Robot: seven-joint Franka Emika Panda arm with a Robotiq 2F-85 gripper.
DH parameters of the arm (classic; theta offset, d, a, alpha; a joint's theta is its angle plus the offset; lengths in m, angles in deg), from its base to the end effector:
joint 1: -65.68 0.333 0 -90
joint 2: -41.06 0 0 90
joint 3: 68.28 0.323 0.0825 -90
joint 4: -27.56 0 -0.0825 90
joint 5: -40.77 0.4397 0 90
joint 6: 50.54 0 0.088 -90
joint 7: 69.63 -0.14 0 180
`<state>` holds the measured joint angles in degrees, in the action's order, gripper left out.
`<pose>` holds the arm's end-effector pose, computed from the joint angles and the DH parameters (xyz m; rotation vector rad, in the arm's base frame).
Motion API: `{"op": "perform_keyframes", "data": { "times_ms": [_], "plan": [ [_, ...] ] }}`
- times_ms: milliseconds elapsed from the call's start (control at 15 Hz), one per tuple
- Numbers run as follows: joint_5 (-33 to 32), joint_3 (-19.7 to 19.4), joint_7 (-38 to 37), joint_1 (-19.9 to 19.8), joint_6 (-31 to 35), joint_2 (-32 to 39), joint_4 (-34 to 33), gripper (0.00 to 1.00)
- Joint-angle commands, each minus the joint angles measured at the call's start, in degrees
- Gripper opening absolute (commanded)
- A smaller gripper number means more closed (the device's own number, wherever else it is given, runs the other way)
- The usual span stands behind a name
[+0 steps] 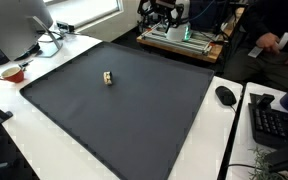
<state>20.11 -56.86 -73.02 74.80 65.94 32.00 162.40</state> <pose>0.4821 0.1467 0.3263 2.6917 0.6641 -0.1303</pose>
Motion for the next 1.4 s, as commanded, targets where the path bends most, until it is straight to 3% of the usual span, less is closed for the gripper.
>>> {"op": "perform_keyframes", "data": {
  "times_ms": [0,267,600,933,1267,1333],
  "plan": [
    [-0.42,-0.1,-0.05,0.13,-0.13,0.61,-0.08,1.0],
    [-0.39,-0.11,-0.05,0.13,-0.1,0.61,-0.17,1.0],
    [-14.12,3.25,0.62,1.86,-0.98,9.53,-2.88,1.0],
    [-27.35,2.05,3.32,3.3,-3.82,20.5,-7.32,1.0],
    [-37.31,-0.28,11.34,3.26,-11.29,26.36,-12.68,1.0],
    [-33.97,0.48,7.89,2.62,-7.81,24.59,-9.49,1.0]
  ]
}}
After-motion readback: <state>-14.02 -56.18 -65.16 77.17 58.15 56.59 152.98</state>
